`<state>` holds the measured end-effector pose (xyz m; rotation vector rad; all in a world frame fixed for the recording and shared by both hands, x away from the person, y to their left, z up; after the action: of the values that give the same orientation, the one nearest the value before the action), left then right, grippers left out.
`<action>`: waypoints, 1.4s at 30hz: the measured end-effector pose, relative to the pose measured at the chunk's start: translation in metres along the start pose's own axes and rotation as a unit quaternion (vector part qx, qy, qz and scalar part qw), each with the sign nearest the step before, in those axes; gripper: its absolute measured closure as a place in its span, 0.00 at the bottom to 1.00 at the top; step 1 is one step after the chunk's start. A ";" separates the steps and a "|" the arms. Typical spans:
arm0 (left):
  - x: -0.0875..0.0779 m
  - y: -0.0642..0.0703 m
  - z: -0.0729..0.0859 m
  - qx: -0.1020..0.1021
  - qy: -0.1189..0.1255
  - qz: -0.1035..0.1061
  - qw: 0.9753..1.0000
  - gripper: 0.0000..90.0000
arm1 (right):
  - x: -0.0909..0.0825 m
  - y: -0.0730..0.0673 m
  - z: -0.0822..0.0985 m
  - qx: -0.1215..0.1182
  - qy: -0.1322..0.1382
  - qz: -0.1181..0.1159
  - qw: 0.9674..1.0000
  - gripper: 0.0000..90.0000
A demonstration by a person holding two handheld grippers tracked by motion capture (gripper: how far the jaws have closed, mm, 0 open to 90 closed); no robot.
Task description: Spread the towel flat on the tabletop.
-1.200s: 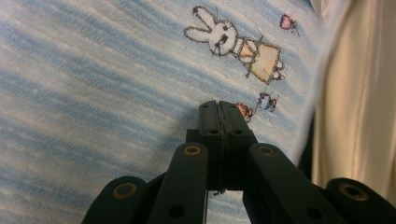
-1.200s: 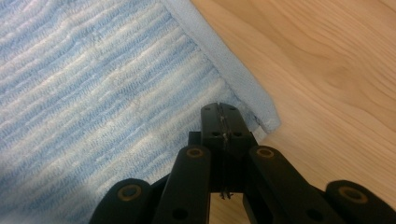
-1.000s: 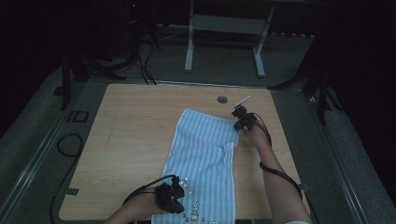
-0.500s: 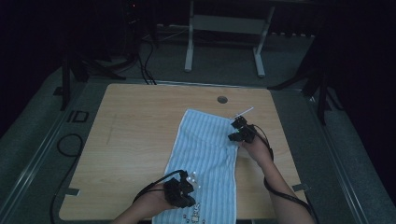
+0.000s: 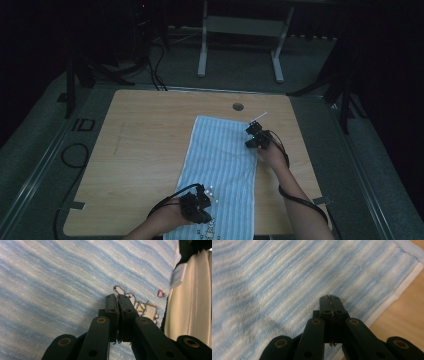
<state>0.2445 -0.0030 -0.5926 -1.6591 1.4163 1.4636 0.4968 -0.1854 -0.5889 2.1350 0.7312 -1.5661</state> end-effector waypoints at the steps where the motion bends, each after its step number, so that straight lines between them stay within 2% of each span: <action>1: 0.001 -0.001 -0.002 0.001 0.003 0.000 1.000 0.96 | 0.002 0.006 -0.007 0.007 -0.003 0.001 1.000 0.99; 5: 0.003 -0.003 -0.012 -0.004 0.011 0.002 1.000 0.96 | 0.005 0.012 -0.016 0.009 -0.010 0.004 1.000 1.00; 8: 0.007 -0.005 -0.025 -0.004 0.016 0.005 1.000 0.96 | 0.008 0.018 -0.027 0.013 -0.015 0.015 1.000 0.99; 12: 0.011 -0.006 -0.039 -0.004 0.022 0.013 1.000 0.96 | 0.010 0.021 -0.034 0.022 -0.017 0.019 0.999 0.99; 14: 0.010 -0.006 -0.043 -0.001 0.024 0.004 1.000 0.94 | 0.010 0.021 -0.035 0.027 -0.018 0.017 0.999 0.99; 16: 0.002 -0.008 -0.045 0.006 0.031 -0.008 0.999 0.92 | 0.003 0.016 -0.034 0.017 -0.003 0.012 1.000 0.98; 17: 0.002 -0.008 -0.045 0.006 0.031 -0.008 0.999 0.92 | 0.003 0.016 -0.034 0.017 -0.003 0.012 1.000 0.98; 18: -0.013 -0.017 -0.044 -0.003 0.047 -0.031 0.998 0.92 | -0.001 0.013 -0.033 0.015 0.003 0.007 1.000 0.98; 19: -0.021 -0.023 -0.042 -0.010 0.052 -0.048 0.997 0.92 | -0.013 0.003 -0.026 0.000 0.020 -0.005 1.000 0.98; 22: -0.039 -0.044 -0.031 -0.034 0.058 -0.093 0.993 0.92 | -0.031 -0.013 -0.007 -0.020 0.045 -0.021 0.999 0.98; 23: -0.043 -0.051 -0.027 -0.044 0.061 -0.101 0.992 0.92 | -0.041 -0.023 0.012 -0.028 0.057 -0.032 0.997 0.98; 24: -0.045 -0.058 -0.023 -0.059 0.068 -0.104 0.991 0.92 | -0.041 -0.023 0.012 -0.028 0.057 -0.032 0.997 0.98; 26: -0.049 -0.072 -0.013 -0.076 0.068 -0.112 0.988 0.92 | -0.047 -0.031 0.033 -0.033 0.066 -0.041 0.996 0.98; 27: -0.049 -0.078 -0.008 -0.086 0.071 -0.115 0.987 0.92 | -0.049 -0.038 0.053 -0.038 0.070 -0.047 0.996 0.98; 28: -0.049 -0.084 -0.005 -0.094 0.072 -0.112 0.987 0.92 | -0.049 -0.038 0.053 -0.038 0.070 -0.047 0.996 0.98; 29: -0.048 -0.089 -0.002 -0.098 0.075 -0.111 0.986 0.92 | -0.047 -0.041 0.068 -0.040 0.070 -0.046 0.996 0.98; 30: -0.046 -0.093 0.001 -0.108 0.074 -0.112 0.985 0.92 | -0.047 -0.041 0.068 -0.040 0.070 -0.046 0.996 0.98; 32: -0.042 -0.098 0.004 -0.117 0.074 -0.107 0.985 0.92 | -0.041 -0.042 0.084 -0.036 0.060 -0.037 0.997 0.97; 35: -0.034 -0.102 0.005 -0.120 0.065 -0.107 0.985 0.92 | -0.036 -0.042 0.090 -0.032 0.056 -0.046 0.997 0.97; 37: -0.030 -0.103 0.005 -0.122 0.062 -0.103 0.985 0.92 | -0.029 -0.042 0.093 -0.036 0.046 -0.035 0.998 0.97; 42: -0.027 -0.103 0.000 -0.123 0.067 -0.095 0.986 0.92 | -0.028 -0.038 0.096 -0.027 0.055 -0.039 0.997 0.97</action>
<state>0.3416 0.0402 -0.5928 -2.0180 1.1415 1.4868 0.3944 -0.2169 -0.5915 2.1901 0.8926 -1.4595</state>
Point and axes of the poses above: each handheld gripper's, and its own axes: x roughly forward along the jaws, z roughly out of its underside, y roughly to its right, the point moved 7 cm from there along x, roughly forward along the jaws, and after that the axes turned 7 degrees about -y, right-handed, at the moved point
